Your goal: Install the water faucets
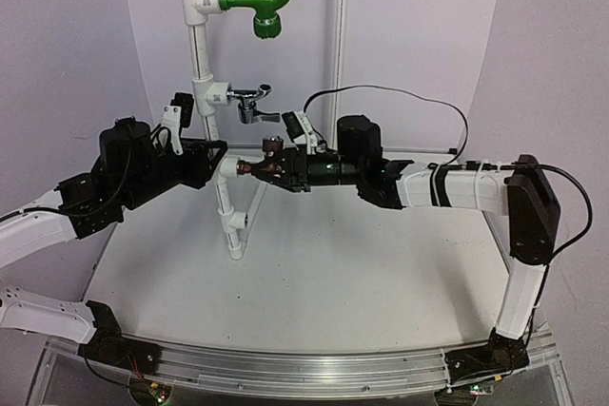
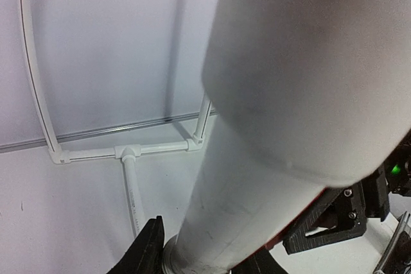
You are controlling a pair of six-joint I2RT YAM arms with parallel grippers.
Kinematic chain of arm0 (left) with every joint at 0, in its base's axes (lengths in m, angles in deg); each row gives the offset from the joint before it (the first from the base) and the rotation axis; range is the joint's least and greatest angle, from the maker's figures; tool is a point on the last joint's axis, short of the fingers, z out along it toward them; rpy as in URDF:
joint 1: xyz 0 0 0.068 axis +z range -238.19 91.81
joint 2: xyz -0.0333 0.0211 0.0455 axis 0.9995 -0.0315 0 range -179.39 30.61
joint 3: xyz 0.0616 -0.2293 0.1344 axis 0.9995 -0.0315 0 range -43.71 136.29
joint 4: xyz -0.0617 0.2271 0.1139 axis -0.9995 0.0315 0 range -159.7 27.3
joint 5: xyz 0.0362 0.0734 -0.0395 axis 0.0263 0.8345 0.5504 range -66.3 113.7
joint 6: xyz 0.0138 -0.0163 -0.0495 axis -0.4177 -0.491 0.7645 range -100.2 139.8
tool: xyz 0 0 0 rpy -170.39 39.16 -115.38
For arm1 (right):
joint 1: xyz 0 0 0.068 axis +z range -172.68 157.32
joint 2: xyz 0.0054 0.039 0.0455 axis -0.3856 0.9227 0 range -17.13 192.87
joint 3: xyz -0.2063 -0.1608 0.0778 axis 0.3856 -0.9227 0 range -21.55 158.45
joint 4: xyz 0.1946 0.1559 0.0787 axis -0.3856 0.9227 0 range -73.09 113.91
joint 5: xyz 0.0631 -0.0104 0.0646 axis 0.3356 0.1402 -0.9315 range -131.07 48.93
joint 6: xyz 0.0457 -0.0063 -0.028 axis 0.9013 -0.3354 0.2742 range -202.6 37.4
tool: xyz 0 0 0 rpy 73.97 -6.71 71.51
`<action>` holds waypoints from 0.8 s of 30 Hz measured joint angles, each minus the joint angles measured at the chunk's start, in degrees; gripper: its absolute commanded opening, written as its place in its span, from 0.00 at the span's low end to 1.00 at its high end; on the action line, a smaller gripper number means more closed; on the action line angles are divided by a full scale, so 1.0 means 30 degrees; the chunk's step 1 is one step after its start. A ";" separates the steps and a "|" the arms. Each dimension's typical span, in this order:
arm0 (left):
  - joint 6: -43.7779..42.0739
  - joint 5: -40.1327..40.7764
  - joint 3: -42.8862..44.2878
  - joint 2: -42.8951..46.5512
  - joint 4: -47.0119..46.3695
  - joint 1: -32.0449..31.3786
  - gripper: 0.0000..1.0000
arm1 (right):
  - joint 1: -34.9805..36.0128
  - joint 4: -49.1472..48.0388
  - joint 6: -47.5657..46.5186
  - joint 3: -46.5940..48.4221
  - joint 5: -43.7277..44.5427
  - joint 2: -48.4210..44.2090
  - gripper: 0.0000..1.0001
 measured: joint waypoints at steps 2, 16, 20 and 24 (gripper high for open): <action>0.0056 0.0047 -0.0035 -0.0034 -0.0089 0.0021 0.00 | -0.0062 -0.0632 0.2029 0.0095 -0.0662 0.0190 0.37; 0.0035 0.0046 -0.0123 -0.0020 -0.0258 -0.0029 0.00 | -0.0514 0.1290 -0.2580 -0.3769 0.2022 -0.3639 0.98; 0.0033 0.0022 -0.0123 -0.0034 -0.0265 -0.0029 0.02 | -0.0510 0.2514 -0.5372 -0.4226 0.2737 -0.5716 0.98; 0.0099 0.0039 -0.0121 -0.0034 -0.0262 -0.0029 0.28 | -0.0507 0.3626 -0.7816 -0.4473 0.3773 -0.7028 0.98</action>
